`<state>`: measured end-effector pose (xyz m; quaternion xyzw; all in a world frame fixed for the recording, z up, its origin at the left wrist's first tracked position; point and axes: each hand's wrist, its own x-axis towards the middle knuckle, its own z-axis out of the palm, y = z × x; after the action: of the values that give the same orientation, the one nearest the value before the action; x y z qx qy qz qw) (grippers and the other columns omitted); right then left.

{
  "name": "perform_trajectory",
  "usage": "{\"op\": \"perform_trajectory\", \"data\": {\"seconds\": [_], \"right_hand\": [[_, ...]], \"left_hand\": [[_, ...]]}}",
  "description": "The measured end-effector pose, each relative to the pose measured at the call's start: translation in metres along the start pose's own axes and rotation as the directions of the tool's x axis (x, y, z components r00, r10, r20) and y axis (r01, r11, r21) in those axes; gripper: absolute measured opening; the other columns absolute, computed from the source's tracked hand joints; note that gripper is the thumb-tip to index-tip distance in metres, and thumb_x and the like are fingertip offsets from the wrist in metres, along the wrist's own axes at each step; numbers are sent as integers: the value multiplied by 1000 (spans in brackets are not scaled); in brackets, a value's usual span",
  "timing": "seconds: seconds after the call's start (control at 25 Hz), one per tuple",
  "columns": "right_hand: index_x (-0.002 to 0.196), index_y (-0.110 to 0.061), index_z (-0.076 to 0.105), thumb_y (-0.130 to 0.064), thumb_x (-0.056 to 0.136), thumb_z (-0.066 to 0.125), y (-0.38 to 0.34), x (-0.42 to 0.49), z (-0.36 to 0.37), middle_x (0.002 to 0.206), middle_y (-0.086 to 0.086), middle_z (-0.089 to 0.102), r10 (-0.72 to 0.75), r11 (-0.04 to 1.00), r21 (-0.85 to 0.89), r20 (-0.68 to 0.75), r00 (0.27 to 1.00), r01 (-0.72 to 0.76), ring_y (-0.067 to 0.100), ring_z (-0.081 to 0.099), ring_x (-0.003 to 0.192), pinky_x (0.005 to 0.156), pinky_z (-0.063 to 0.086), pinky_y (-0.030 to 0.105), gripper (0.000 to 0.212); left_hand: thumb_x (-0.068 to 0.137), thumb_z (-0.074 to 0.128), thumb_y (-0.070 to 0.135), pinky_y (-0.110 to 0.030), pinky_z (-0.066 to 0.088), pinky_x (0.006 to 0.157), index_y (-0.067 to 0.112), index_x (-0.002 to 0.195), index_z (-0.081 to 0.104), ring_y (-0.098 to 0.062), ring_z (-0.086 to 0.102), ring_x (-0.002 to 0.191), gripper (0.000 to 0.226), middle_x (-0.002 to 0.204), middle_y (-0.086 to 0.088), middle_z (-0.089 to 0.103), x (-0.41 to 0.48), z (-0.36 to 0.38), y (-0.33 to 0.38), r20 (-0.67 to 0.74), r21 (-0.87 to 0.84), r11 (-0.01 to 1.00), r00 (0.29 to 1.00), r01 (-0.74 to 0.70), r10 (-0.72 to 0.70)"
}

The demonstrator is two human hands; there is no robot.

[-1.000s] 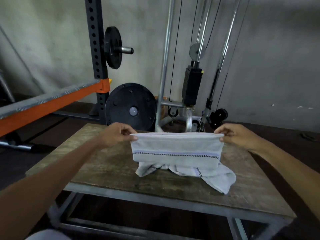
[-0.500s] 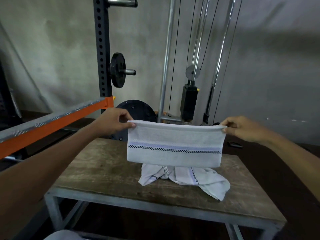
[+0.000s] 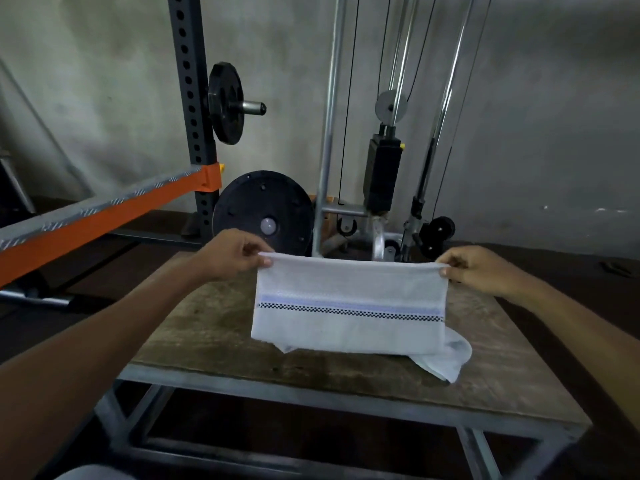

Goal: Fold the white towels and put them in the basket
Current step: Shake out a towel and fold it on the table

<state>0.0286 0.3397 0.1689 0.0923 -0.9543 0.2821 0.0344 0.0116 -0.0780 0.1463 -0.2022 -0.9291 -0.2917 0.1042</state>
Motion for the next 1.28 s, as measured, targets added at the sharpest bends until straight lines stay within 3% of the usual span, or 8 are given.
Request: {"op": "perform_trajectory", "data": {"seconds": [0.12,0.24,0.44,0.6,0.8,1.04,1.16,1.28], "right_hand": [[91,-17,65,-10,90,59,14,15,28,94,4,68,-17,1000,-9,-162,987,16,20,63,89,75,46,31,10],[93,-18,64,-8,90,57,23,6,63,84,1,67,-39,999,-2,-347,937,40,18,61,76,58,39,17,12],[87,-18,71,-15,82,57,77,-43,152,81,-5,71,-271,908,-384,-239,933,165,20,68,75,64,30,27,15],[86,-25,70,-29,82,44,100,-81,188,84,-12,69,-342,794,-567,-120,932,218,17,64,74,66,28,35,26],[91,-23,69,-31,85,44,103,-89,198,94,-11,69,-348,757,-609,-72,935,235,17,64,80,67,31,35,27],[76,-17,64,-36,83,44,63,-72,210,85,-5,62,-289,842,-528,-267,919,112,21,58,79,69,26,32,29],[107,-15,63,-34,87,33,14,-29,238,117,3,63,-160,912,-409,-278,947,34,24,55,113,93,33,36,40],[147,-18,28,-43,97,26,-2,1,264,158,7,19,-63,920,-388,-17,998,52,21,12,147,118,9,45,56]], "left_hand": [[79,75,22,-21,48,73,22,88,74,-4,64,76,8,82,10,70,11,21,-15,-122,21,999,992,45,-42],[79,75,20,-3,40,68,20,88,74,4,57,74,9,81,18,65,-1,43,-28,-266,28,996,961,87,-76],[70,82,14,-32,57,75,22,91,76,-11,70,81,23,92,5,75,-78,126,-84,-88,136,991,996,4,8],[68,82,18,-34,55,72,22,88,75,-11,70,81,21,89,8,75,-119,165,-100,3,207,976,998,-67,68],[71,78,30,-24,26,73,30,87,74,-10,69,86,16,94,13,73,-124,159,-92,6,406,913,999,-45,46],[81,49,40,-31,34,92,19,94,72,-22,61,111,34,115,-1,66,-113,176,-56,-164,400,916,983,-14,87],[96,32,38,-40,16,115,12,143,37,-22,23,144,54,154,-6,30,-67,203,-16,-52,371,923,995,101,-88],[93,9,48,-49,6,117,14,151,7,-21,1,148,67,160,-4,3,-48,232,-22,110,465,875,971,138,-212]]}}
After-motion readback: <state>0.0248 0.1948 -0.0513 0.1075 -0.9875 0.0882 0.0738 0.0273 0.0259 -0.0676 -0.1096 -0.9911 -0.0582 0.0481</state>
